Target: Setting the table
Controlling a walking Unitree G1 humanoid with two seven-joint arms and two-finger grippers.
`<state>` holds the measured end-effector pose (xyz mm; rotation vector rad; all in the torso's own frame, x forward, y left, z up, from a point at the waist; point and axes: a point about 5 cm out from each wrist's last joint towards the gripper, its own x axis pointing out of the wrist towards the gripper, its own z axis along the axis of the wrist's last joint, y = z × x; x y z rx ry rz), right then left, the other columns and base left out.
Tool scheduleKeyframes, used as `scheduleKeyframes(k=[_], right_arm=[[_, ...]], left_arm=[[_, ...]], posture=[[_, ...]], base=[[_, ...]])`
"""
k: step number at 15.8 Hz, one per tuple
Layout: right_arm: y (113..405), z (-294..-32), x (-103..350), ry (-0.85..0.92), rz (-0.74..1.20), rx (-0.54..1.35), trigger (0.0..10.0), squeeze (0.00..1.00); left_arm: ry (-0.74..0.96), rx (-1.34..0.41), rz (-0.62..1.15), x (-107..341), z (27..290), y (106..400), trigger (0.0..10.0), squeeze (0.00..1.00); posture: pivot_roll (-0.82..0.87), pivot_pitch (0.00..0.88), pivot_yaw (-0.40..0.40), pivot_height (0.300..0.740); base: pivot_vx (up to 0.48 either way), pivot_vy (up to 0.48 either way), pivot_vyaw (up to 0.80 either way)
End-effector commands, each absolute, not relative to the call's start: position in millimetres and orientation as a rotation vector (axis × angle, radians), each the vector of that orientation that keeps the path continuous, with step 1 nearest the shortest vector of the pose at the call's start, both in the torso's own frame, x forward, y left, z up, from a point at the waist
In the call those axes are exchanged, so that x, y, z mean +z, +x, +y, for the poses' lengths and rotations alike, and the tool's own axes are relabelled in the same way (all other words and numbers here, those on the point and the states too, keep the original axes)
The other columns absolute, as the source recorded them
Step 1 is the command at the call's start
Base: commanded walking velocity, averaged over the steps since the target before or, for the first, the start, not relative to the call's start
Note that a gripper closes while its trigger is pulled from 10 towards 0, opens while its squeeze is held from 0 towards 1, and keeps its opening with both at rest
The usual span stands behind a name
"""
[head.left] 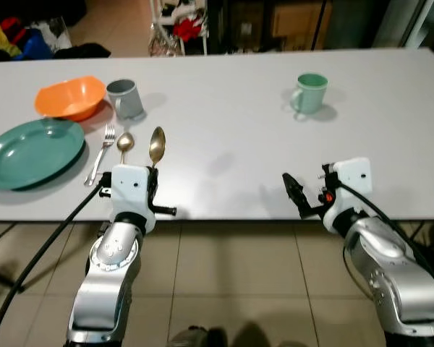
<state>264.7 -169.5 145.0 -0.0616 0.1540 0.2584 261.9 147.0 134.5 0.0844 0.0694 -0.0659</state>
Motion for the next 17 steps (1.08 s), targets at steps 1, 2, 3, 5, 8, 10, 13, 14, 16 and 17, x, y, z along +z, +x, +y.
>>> scheduleKeyframes(k=[1,2,3,5,8,10,13,14,16,17], right_arm=[[263,-172,144,-0.054,0.163,0.249,10.0,0.0],[261,-173,143,-0.053,0.163,0.242,10.0,0.0],[259,-174,142,-0.046,0.168,0.23,10.0,0.0],[256,-175,139,-0.045,0.184,0.213,10.0,0.0],[259,-178,141,-0.06,0.17,0.201,10.0,0.0],[263,-180,144,-0.11,0.157,0.188,10.0,0.0],[266,-183,145,-0.137,0.157,0.193,10.0,0.0],[267,-184,146,-0.146,0.153,0.195,10.0,0.0],[269,-186,148,-0.151,0.145,0.197,10.0,0.0],[269,-186,149,-0.15,0.143,0.196,10.0,0.0]], left_arm=[[0.086,-0.072,0.062,137,144,262,10.0,0.0],[0.083,-0.091,0.049,138,141,262,10.0,0.0],[0.068,-0.105,0.046,138,136,260,10.0,0.0],[0.041,-0.114,0.057,137,132,257,10.0,0.0],[0.031,-0.109,0.064,135,130,254,10.0,0.0],[0.026,-0.091,0.064,135,131,252,10.0,0.0],[0.025,-0.071,0.066,135,133,251,10.0,0.0],[0.025,-0.067,0.066,135,133,251,10.0,0.0],[0.022,-0.059,0.067,135,134,249,10.0,0.0],[0.022,-0.058,0.068,134,134,249,10.0,0.0]], posture=[[-0.14,0.067,0.1,0.74],[-0.14,0.069,0.103,0.74],[-0.14,0.072,0.105,0.74],[-0.14,0.08,0.105,0.74],[-0.14,0.089,0.1,0.74],[-0.14,0.094,0.092,0.74],[-0.13,0.1,0.081,0.74],[-0.13,0.101,0.076,0.74],[-0.14,0.106,0.072,0.74],[-0.14,0.106,0.072,0.74]], base=[[0.0,0.0,0.0],[0.0,0.0,0.0],[0.0,0.0,0.0],[0.122,0.0,-0.4],[0.276,0.0,-0.44],[0.294,0.0,0.0],[0.292,0.0,0.0],[0.296,0.0,0.0],[0.292,0.0,0.0],[0.292,0.0,0.0]])
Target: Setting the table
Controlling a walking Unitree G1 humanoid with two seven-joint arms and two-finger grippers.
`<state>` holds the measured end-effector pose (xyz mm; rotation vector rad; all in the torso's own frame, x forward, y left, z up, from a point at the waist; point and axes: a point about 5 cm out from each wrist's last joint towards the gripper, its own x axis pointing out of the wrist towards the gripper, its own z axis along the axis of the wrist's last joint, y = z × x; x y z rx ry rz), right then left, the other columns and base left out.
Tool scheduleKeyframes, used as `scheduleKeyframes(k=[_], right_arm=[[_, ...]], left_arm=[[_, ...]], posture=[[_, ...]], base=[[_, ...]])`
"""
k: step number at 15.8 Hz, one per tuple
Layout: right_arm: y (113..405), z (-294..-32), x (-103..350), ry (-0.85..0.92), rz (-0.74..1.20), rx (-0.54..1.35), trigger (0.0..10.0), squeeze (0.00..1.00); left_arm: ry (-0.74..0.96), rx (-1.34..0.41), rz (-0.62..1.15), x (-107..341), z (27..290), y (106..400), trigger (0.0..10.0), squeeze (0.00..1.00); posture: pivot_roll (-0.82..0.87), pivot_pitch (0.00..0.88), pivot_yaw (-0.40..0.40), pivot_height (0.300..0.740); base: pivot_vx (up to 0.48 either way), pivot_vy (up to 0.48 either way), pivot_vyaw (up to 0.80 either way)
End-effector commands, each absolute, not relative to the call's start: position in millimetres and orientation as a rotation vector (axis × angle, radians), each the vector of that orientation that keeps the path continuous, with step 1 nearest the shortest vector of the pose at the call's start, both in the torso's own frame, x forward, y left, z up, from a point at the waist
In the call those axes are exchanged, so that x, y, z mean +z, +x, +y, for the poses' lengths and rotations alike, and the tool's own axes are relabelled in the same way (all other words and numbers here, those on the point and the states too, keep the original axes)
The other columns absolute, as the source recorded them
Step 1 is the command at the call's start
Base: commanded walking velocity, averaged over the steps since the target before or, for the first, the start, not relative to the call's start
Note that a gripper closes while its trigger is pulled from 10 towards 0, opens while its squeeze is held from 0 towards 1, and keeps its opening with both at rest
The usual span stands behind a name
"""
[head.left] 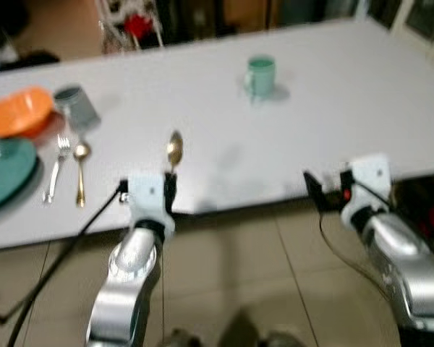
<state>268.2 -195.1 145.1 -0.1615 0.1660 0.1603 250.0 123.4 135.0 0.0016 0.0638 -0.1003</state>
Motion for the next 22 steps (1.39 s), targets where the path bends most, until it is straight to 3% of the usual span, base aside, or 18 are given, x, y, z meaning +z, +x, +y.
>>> scheduleKeyframes(k=[1,10,14,18,19,22], right_arm=[[270,-186,149,-0.149,0.143,0.195,10.0,0.0],[270,-182,145,-0.148,0.164,0.241,10.0,0.0],[270,-176,140,-0.118,0.182,0.261,10.0,0.0],[268,-179,141,-0.109,0.187,0.226,10.0,0.0],[268,-182,142,-0.109,0.182,0.216,10.0,0.0],[267,-183,144,-0.114,0.176,0.205,10.0,0.0]], left_arm=[[0.022,-0.059,0.07,134,134,248,10.0,0.0],[0.046,-0.047,0.081,131,135,244,10.0,0.0],[0.087,-0.077,0.118,127,137,246,10.0,0.0],[0.12,-0.106,0.203,120,135,268,10.0,0.0],[0.164,-0.148,0.246,116,129,292,10.0,0.0],[0.198,-0.204,0.244,120,119,317,10.0,0.0]], posture=[[-0.14,0.105,0.071,0.74],[-0.12,0.105,0.037,0.74],[-0.11,0.1,0.054,0.74],[-0.12,0.104,0.081,0.74],[-0.12,0.111,0.098,0.74],[-0.13,0.122,0.118,0.74]], base=[[0.296,0.0,0.0],[0.292,0.0,0.0],[0.0,0.0,0.0],[0.0,0.0,0.0],[0.0,0.0,0.0],[0.0,0.0,0.0]])
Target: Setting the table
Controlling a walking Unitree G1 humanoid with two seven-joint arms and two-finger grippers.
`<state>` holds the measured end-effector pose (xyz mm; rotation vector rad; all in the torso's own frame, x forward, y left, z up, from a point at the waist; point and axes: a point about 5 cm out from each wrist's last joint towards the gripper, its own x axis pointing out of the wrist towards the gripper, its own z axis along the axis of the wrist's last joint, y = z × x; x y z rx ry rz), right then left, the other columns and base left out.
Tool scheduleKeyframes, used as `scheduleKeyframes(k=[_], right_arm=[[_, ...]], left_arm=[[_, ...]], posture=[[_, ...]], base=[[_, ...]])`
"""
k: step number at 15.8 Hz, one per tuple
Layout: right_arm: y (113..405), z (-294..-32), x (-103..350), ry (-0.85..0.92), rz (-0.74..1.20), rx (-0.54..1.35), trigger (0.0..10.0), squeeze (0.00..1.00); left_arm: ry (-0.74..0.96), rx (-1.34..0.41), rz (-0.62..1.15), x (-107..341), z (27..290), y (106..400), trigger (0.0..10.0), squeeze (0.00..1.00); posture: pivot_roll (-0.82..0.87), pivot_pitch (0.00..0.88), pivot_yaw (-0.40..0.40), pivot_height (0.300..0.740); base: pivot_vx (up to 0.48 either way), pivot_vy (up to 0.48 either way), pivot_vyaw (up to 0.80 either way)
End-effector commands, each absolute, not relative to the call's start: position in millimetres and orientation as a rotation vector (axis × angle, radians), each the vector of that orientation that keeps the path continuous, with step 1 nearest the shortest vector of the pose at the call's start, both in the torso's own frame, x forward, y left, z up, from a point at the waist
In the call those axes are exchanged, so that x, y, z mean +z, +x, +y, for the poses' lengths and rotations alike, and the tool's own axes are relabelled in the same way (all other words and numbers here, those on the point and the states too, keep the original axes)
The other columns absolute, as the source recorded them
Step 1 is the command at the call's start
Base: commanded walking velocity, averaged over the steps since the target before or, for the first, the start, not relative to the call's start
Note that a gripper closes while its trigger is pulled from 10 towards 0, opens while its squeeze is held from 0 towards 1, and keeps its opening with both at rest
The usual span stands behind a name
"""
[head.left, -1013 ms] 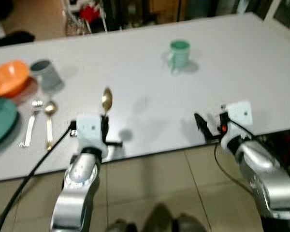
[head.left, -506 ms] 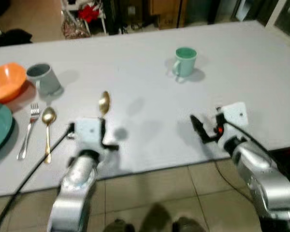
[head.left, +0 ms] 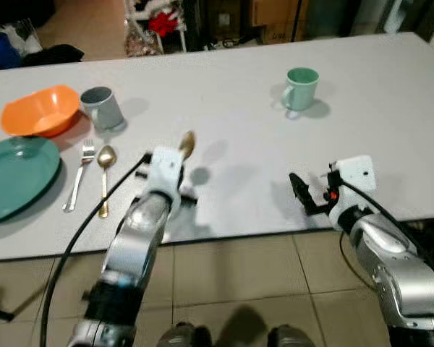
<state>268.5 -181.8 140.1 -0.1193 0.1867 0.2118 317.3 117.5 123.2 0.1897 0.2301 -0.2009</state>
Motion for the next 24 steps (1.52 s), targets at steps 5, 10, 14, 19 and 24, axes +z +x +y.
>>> scheduleKeyframes(k=[5,10,14,19,24], right_arm=[[263,-187,147,-0.117,0.176,0.179,10.0,0.0],[257,-186,147,-0.118,0.187,0.18,10.0,0.0],[256,-186,148,-0.117,0.192,0.172,10.0,0.0],[258,-184,148,-0.111,0.194,0.176,10.0,0.0],[283,-168,146,-0.103,0.187,0.241,10.0,0.0]], left_arm=[[0.198,-0.243,0.295,122,89,359,10.0,0.0],[0.053,-0.208,0.377,119,66,374,10.0,0.0],[-0.011,-0.215,0.42,122,56,378,10.0,0.68],[0.013,-0.206,0.406,127,57,383,10.0,1.0],[0.045,-0.237,0.267,157,75,394,10.0,0.76]], posture=[[-0.16,0.15,0.141,0.74],[-0.18,0.169,0.142,0.74],[-0.18,0.169,0.145,0.74],[-0.17,0.167,0.144,0.74],[-0.14,0.149,0.161,0.74]], base=[[0.0,0.0,0.0],[0.0,0.0,0.0],[0.0,0.0,0.0],[0.0,0.0,0.0],[0.0,0.0,0.0]])
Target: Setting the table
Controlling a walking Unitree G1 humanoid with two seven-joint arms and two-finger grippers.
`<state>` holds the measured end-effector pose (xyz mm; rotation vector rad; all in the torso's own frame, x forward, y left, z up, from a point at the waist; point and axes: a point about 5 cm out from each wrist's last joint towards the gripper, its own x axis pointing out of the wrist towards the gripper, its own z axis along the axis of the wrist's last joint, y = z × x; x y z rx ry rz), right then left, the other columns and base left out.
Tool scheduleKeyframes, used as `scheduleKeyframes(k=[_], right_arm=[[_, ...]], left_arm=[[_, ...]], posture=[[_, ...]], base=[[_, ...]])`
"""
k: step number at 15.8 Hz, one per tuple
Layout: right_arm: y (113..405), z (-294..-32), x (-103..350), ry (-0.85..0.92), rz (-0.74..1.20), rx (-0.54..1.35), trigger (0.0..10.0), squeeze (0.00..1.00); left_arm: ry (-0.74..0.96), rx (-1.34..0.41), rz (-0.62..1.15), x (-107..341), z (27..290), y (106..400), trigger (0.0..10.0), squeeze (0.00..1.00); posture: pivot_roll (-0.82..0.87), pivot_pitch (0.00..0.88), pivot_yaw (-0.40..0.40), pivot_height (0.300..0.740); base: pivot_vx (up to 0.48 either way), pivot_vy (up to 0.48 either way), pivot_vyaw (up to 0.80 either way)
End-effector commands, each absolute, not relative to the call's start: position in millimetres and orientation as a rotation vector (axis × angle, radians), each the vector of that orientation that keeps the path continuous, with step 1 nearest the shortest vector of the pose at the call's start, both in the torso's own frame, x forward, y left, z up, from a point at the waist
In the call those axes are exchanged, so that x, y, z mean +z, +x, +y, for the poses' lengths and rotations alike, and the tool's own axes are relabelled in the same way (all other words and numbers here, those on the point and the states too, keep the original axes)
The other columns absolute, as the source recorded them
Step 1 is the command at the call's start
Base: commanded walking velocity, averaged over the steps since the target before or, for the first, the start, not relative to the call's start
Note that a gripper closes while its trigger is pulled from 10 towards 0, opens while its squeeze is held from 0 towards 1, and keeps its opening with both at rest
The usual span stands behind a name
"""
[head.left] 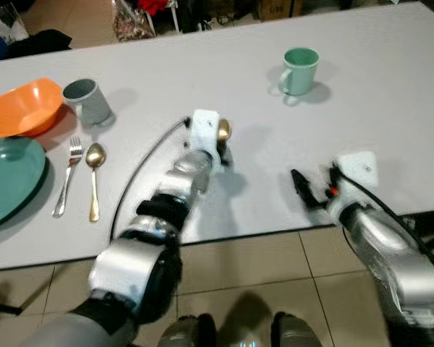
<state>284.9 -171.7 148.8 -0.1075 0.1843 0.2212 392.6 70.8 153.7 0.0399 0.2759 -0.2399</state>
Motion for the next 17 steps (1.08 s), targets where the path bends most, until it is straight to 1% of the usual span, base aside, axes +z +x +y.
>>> scheduleKeyframes(k=[1,2,3,4,5,6,8,11,12,14,17], right_arm=[[295,-163,146,-0.125,0.194,0.26,10.0,0.0],[307,-158,145,-0.143,0.199,0.271,10.0,0.0],[320,-153,146,-0.156,0.197,0.282,10.0,0.0],[338,-146,148,-0.172,0.197,0.297,10.0,0.0],[343,-144,148,-0.184,0.197,0.303,10.0,0.0],[355,-137,149,-0.205,0.198,0.318,10.0,0.0],[365,-130,150,-0.227,0.197,0.336,10.0,0.0],[382,-115,150,-0.303,0.206,0.369,10.0,0.0],[388,-112,151,-0.332,0.213,0.358,10.0,0.0],[393,-111,151,-0.363,0.222,0.337,10.0,0.0],[396,-105,148,-0.373,0.234,0.342,10.0,0.0]], left_arm=[[0.138,-0.245,0.231,160,88,394,10.0,0.19],[0.248,-0.248,0.217,159,103,393,10.0,0.0],[0.34,-0.254,0.227,154,119,389,10.0,0.0],[0.375,-0.268,0.262,147,136,384,10.0,0.0],[0.38,-0.283,0.274,145,139,382,10.0,0.0],[0.393,-0.329,0.302,139,143,375,10.0,0.0],[0.4,-0.38,0.32,132,143,369,10.0,0.0],[0.405,-0.517,0.336,125,131,352,10.0,0.0],[0.409,-0.583,0.336,125,124,345,10.0,0.0],[0.424,-0.66,0.354,124,117,337,10.0,0.0],[0.42,-0.73,0.366,127,111,328,10.0,0.0]], posture=[[-0.14,0.145,0.165,0.74],[-0.14,0.142,0.17,0.74],[-0.13,0.142,0.173,0.74],[-0.13,0.141,0.175,0.74],[-0.12,0.141,0.174,0.74],[-0.11,0.139,0.17,0.74],[-0.11,0.139,0.167,0.74],[-0.09,0.142,0.157,0.74],[-0.09,0.142,0.157,0.74],[-0.08,0.146,0.151,0.74],[-0.07,0.154,0.152,0.74]], base=[[0.0,0.0,0.0],[0.0,0.0,0.0],[0.0,0.0,0.0],[0.0,0.0,0.0],[0.0,0.0,0.0],[0.0,0.0,0.0],[0.0,0.0,0.0],[0.0,0.0,0.0],[0.0,0.0,0.0],[0.0,0.0,0.0],[0.0,0.0,0.0]])
